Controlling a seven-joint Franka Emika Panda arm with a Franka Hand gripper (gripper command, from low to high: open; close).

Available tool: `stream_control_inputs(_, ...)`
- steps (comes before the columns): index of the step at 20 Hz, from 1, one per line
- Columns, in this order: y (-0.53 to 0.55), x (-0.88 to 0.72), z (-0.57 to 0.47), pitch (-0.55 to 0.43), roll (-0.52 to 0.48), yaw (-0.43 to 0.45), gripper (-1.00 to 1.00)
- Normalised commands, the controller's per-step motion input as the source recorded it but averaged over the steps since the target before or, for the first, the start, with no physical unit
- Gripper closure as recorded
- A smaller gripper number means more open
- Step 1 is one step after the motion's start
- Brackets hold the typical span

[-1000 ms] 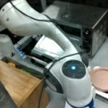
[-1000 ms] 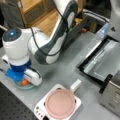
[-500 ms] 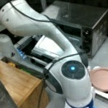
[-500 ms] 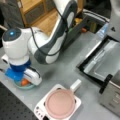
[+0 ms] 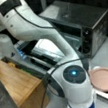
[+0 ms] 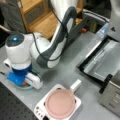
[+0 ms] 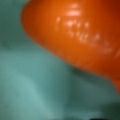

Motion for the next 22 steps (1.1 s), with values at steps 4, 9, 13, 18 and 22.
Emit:
stream_control_inputs(4, -0.01, 0.25, -0.05, 0.045, 0.115, -0.117, 1.00)
stream_control_inputs(9, -0.02, 0.22, -0.04, 0.062, 0.110, -0.111, 1.00)
stream_control_inputs(13, -0.05, 0.12, 0.15, 0.103, 0.094, -0.103, 1.00)
stream_control_inputs(18, -0.08, -0.04, 0.50, 0.173, 0.088, -0.082, 1.00)
stream_control_inputs(22, -0.07, -0.07, 0.49, 0.181, 0.072, -0.071, 1.00)
